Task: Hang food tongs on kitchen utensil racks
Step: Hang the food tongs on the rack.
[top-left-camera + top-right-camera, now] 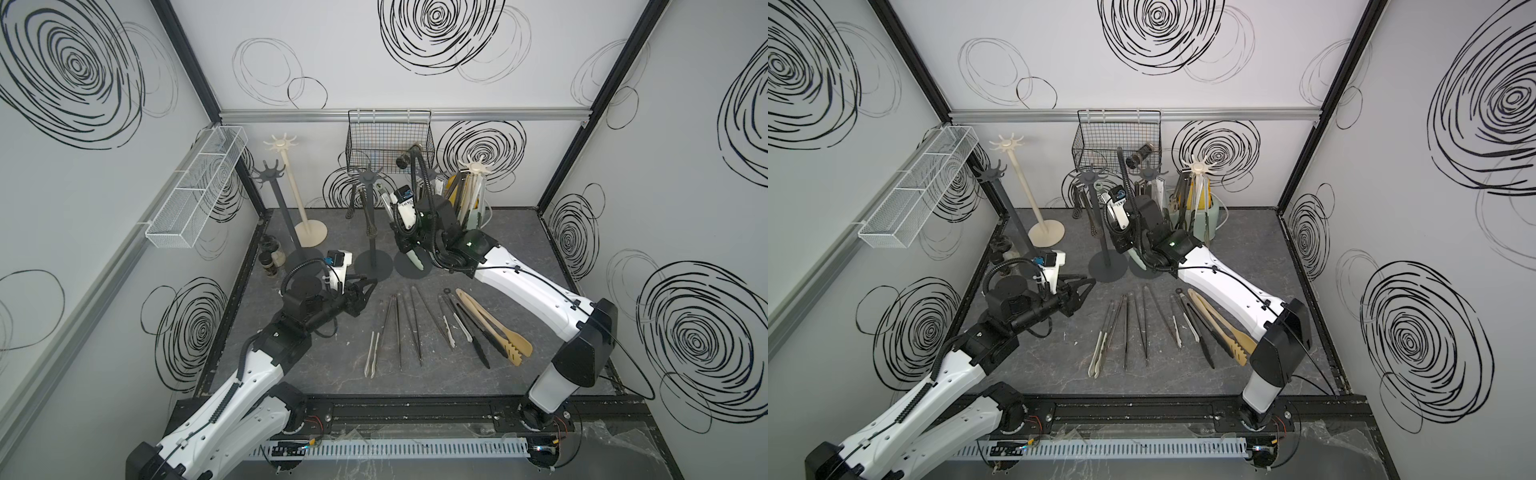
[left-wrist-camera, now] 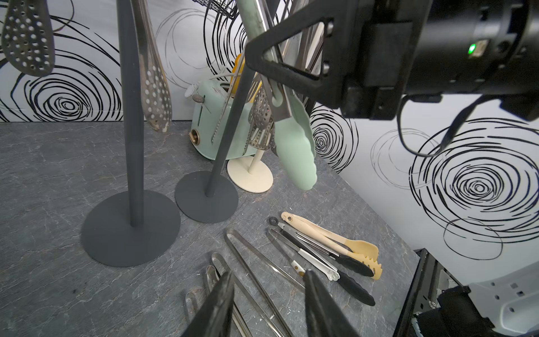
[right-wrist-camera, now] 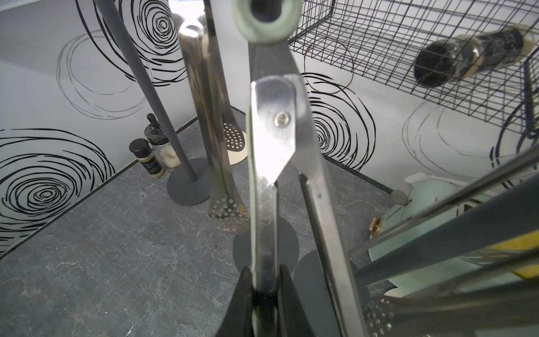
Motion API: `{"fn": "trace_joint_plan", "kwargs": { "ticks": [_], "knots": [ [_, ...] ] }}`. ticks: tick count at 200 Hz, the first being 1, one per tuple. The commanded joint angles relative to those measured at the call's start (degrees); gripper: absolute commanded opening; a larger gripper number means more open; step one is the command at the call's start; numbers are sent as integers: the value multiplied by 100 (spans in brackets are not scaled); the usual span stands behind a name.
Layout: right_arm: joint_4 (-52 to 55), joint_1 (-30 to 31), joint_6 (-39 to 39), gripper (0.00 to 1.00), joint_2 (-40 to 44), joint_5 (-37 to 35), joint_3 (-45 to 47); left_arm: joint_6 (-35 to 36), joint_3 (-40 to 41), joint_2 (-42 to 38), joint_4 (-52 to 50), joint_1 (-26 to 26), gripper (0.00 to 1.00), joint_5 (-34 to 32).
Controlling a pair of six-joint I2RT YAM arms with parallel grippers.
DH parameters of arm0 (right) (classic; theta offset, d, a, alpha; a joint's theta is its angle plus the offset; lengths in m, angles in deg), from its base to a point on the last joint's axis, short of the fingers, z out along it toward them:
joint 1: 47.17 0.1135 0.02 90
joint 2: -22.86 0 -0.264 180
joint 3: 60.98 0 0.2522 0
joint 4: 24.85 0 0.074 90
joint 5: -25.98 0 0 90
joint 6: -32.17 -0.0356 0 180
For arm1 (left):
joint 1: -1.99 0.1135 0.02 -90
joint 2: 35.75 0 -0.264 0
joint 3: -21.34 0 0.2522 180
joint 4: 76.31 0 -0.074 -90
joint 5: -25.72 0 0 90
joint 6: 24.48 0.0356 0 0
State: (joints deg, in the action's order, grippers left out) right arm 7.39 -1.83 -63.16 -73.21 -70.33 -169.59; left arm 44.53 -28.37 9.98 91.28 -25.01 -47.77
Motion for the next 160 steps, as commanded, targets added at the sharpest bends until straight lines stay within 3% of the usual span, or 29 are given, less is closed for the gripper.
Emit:
{"fn": "trace_joint_plan", "kwargs": {
  "ticks": [1, 160],
  "knots": [
    [35, -85, -171, 13, -211, 50, 100, 23, 59, -22, 241, -43, 43, 27],
    [-309, -127, -299, 23, -447, 201, 51, 1, 96, -20, 257, -40, 44, 27]
  ]
}}
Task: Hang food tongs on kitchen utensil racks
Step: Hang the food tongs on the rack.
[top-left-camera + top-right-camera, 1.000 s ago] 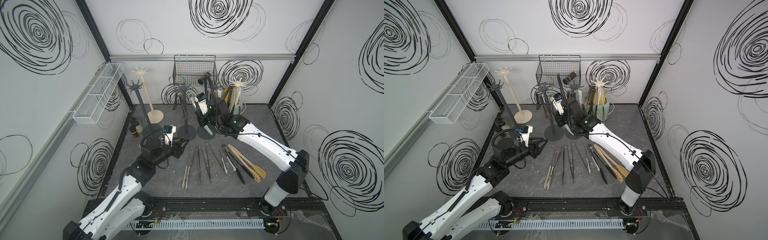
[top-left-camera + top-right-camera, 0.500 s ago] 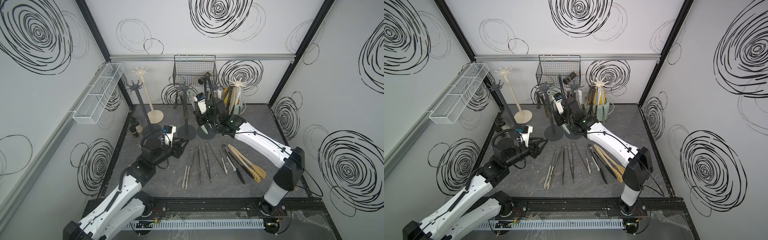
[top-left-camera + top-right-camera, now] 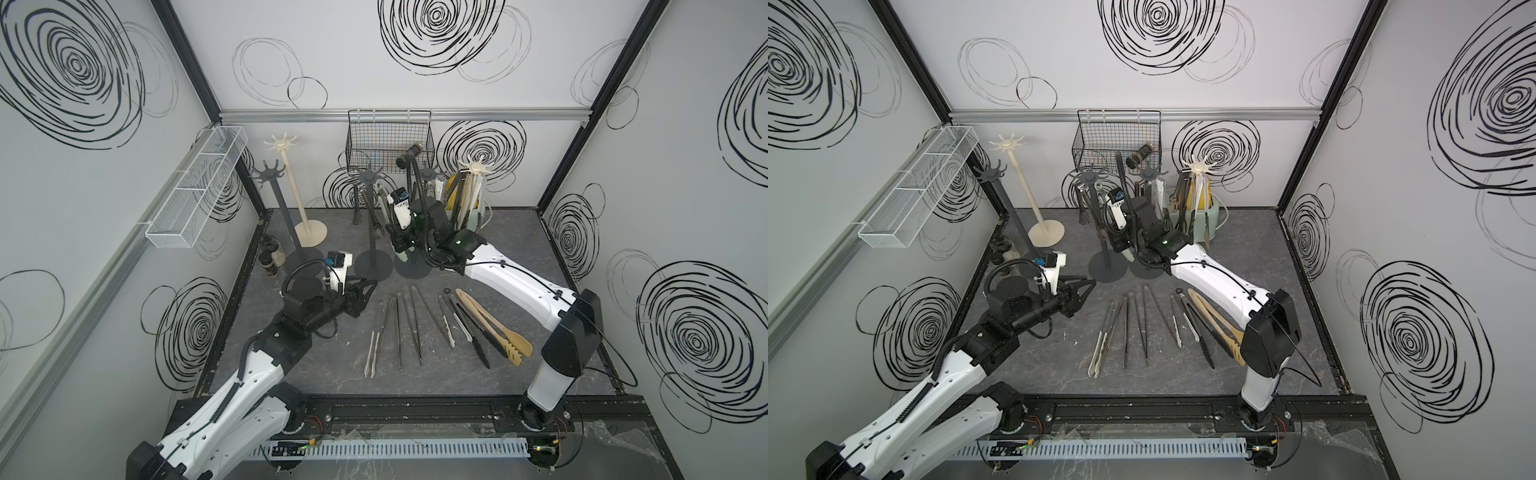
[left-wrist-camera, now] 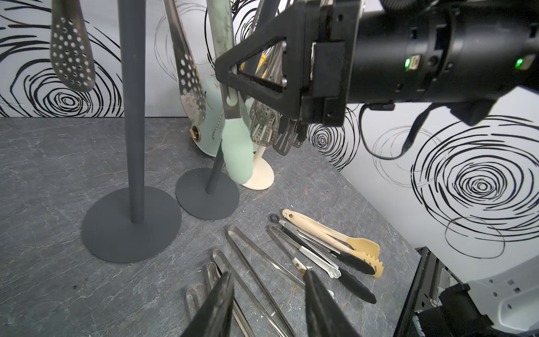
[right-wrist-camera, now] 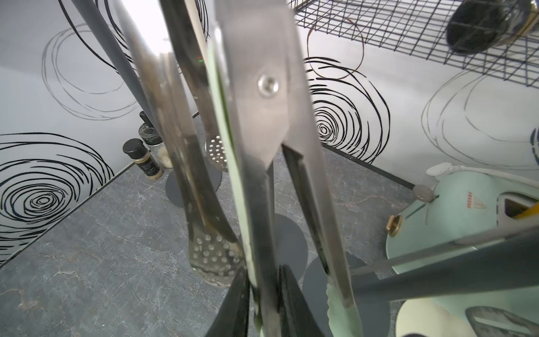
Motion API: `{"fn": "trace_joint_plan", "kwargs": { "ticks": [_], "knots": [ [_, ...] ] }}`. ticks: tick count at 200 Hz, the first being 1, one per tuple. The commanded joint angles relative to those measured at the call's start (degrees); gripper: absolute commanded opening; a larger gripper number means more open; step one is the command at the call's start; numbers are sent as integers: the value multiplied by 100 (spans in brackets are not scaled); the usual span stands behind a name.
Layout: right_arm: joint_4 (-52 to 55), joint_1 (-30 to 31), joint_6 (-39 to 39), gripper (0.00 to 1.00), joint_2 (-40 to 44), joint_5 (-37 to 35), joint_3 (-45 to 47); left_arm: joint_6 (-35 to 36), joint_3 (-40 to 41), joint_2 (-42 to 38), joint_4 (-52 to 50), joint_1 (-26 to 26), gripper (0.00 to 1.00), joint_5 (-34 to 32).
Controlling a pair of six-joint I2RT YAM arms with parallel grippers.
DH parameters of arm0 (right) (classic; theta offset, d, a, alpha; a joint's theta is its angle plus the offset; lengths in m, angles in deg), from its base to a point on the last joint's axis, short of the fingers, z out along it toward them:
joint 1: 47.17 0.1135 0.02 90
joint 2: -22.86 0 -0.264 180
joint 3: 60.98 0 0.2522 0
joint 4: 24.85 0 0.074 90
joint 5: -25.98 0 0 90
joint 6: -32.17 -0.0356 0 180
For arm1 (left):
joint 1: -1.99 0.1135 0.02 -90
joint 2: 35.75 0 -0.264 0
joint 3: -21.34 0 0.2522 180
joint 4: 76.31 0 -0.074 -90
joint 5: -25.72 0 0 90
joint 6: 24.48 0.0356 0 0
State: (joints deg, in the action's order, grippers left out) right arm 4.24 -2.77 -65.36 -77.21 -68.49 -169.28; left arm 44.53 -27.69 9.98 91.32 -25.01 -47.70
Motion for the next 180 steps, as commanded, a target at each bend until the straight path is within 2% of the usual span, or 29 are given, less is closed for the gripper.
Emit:
{"fn": "trace_joint_plan", "kwargs": {
  "ticks": [1, 50, 79, 103, 131, 180],
  "knots": [
    [5, -35, -80, 23, -47, 17, 22, 4, 29, -20, 250, -45, 44, 21],
    [7, -35, -93, 27, 116, 60, 180, -1, -43, 61, 95, -42, 44, 8],
    [4, -37, -105, 29, 480, 61, 573, -157, -266, 303, -561, -59, 44, -78],
    [-29, -80, -124, 30, 1014, -53, 1157, -208, -499, 707, -1456, -235, 44, -311],
    [-139, -310, -182, 31, 1803, 56, 2032, -203, -727, 1286, -2226, -677, 44, -815],
    [-69, -1042, -175, 33, 3052, 378, 3087, -300, -1096, 2256, -3142, -1087, 42, -1327]
  ]
}}
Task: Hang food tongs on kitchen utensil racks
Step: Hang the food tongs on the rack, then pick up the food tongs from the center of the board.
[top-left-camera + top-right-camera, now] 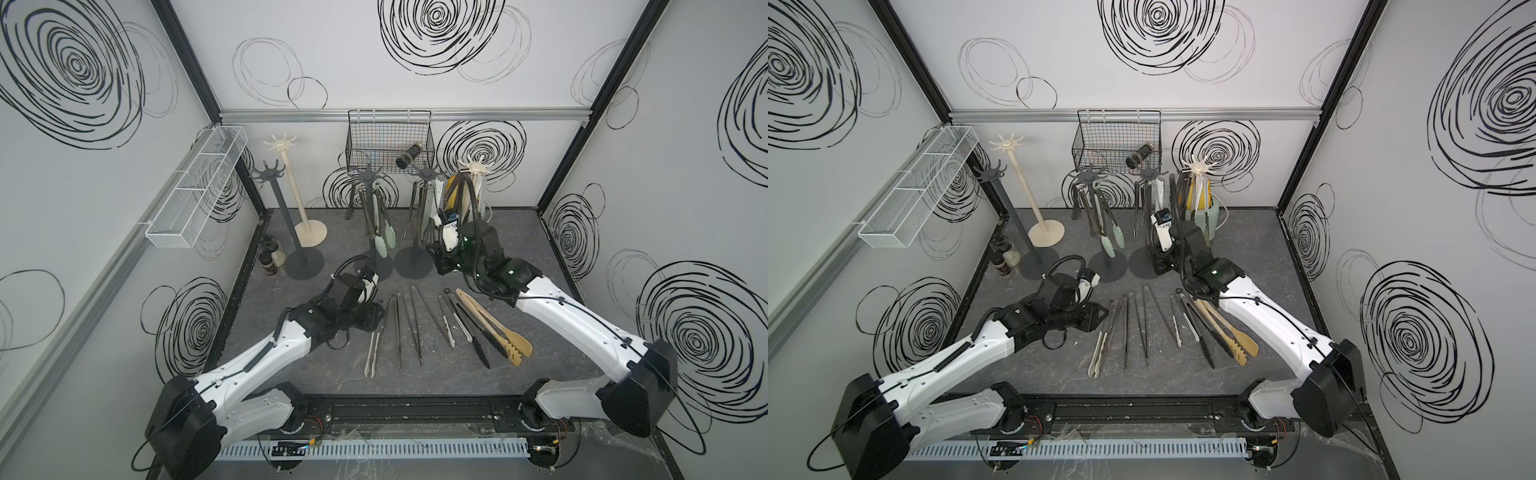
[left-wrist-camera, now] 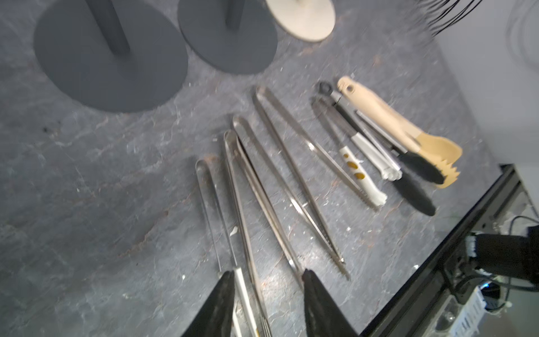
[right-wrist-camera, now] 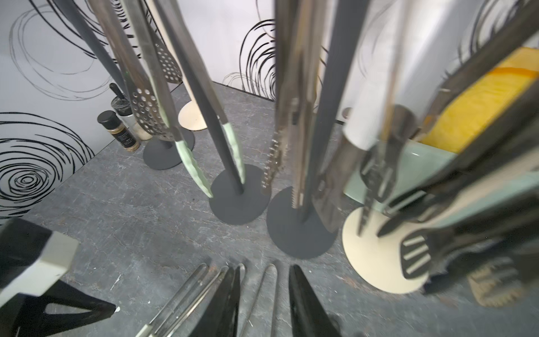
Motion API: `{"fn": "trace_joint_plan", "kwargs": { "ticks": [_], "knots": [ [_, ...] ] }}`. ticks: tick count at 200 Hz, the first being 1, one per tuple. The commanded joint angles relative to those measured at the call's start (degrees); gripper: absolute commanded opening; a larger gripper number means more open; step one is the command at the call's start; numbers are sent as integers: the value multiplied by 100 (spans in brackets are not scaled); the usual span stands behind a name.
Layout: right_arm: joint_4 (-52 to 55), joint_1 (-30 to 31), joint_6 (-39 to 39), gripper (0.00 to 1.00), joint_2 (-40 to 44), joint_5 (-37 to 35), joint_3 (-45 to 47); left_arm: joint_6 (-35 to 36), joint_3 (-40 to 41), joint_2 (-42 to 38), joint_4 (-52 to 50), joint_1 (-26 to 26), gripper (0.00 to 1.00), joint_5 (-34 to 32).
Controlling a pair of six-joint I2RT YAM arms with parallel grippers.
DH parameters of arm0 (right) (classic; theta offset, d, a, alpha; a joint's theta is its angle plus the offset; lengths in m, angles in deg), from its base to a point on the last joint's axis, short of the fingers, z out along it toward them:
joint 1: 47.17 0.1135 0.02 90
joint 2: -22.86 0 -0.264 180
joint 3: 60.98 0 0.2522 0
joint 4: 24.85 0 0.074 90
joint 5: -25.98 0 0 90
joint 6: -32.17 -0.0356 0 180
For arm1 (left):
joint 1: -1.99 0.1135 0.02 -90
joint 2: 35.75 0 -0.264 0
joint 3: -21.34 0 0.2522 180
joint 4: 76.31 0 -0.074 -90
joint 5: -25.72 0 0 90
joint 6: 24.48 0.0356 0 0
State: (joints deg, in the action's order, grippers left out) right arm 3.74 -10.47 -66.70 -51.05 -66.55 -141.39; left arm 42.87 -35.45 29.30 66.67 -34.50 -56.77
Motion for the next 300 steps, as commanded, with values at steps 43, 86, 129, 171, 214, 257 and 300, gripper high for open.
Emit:
{"fn": "trace_joint_plan", "kwargs": {
  "ticks": [43, 86, 129, 171, 214, 257, 300],
  "knots": [
    [-23, -1000, 57, 34, 1070, 645, 765, -320, -461, 798, -1364, -353, 41, -533],
    [-96, -1496, 140, 34, 1262, 1206, 970, -625, -251, 958, -1548, -477, 36, -741],
    [-147, -1759, 185, 34, 1360, 1502, 1110, -896, -1, 1013, -1269, -613, 35, -616],
    [-168, -1893, 199, 35, 1398, 1670, 1165, -1057, 226, 1205, -875, -714, 34, -590],
    [-141, -1959, 210, 35, 1424, 1720, 1179, -1110, 424, 1462, -599, -762, 33, -645],
    [-155, -2027, 220, 35, 1458, 1757, 1251, -1153, 573, 1709, -326, -808, 31, -700],
    [-150, -2105, 227, 35, 1467, 1806, 1258, -1240, 649, 1770, -200, -895, 13, -802]
  ]
}}
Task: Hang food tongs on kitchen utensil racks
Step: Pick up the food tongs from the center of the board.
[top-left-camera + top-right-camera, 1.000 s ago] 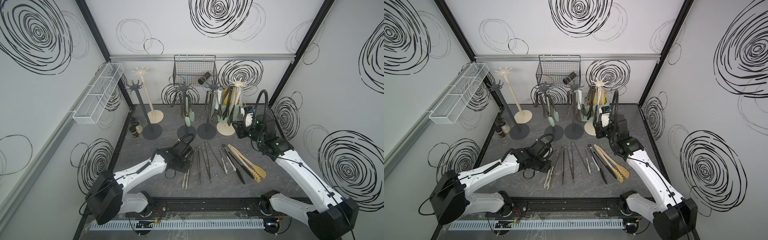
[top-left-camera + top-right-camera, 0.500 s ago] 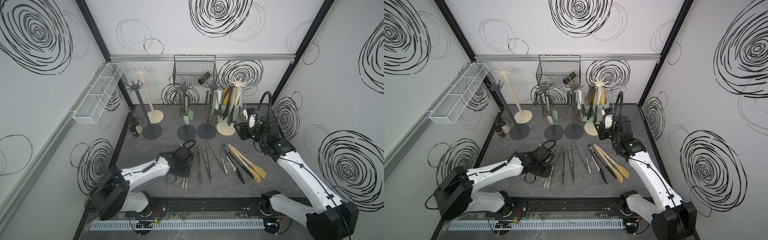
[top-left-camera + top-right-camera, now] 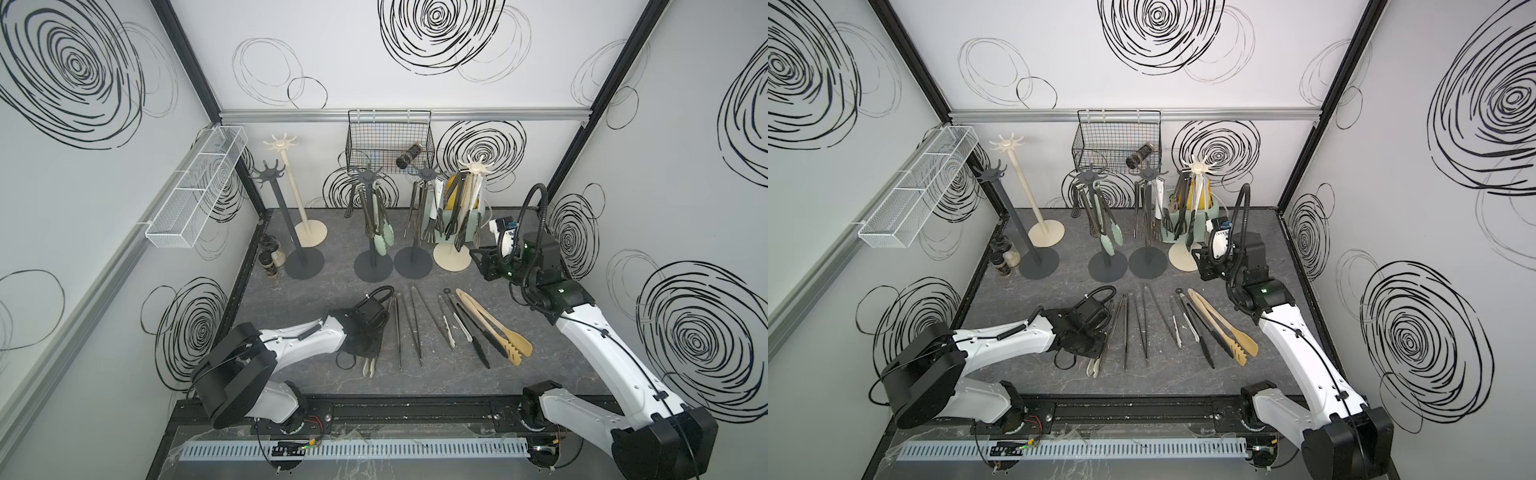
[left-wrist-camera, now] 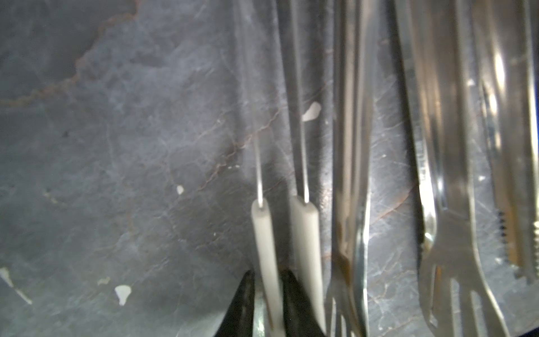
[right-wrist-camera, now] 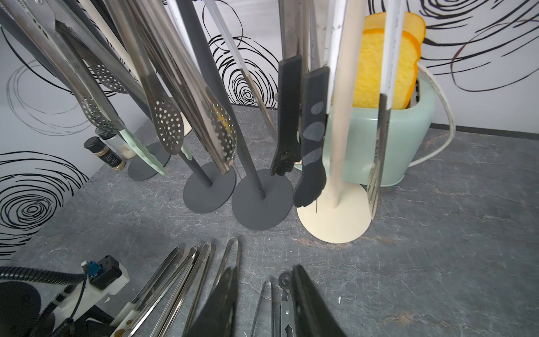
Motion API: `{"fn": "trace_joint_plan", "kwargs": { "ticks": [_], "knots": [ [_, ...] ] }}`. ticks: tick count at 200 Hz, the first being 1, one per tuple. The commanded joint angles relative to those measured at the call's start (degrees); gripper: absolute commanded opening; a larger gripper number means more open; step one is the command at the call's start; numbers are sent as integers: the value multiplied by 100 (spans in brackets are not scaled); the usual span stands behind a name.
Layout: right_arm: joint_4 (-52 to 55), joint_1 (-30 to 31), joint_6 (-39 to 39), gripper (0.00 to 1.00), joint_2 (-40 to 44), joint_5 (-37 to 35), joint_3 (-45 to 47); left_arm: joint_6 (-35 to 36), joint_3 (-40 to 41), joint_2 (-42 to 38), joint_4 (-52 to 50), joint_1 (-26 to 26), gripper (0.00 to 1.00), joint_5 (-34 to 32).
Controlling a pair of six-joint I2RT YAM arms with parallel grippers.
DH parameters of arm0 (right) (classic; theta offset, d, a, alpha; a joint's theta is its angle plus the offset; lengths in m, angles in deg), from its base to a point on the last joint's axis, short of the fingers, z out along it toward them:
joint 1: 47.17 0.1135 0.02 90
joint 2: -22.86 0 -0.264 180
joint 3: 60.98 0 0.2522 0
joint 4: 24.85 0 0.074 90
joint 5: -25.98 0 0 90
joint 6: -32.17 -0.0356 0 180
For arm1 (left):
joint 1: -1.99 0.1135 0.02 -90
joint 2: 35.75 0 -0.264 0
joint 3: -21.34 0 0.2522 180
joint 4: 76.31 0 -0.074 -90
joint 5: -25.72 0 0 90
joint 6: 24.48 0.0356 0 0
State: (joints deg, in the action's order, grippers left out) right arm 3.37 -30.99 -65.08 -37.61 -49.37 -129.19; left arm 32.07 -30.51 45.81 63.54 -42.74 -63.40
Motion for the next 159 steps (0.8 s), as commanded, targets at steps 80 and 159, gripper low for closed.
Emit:
{"fn": "trace_joint_plan", "kwargs": {
  "ticks": [80, 159],
  "knots": [
    [-83, -101, 45, 35, 227, 86, 131, -385, 180, -591, 222, -64, 0, -808],
    [-252, -192, 0, 35, 377, 95, 346, 753, -41, -2512, 1989, -418, 0, -2400]
  ]
}}
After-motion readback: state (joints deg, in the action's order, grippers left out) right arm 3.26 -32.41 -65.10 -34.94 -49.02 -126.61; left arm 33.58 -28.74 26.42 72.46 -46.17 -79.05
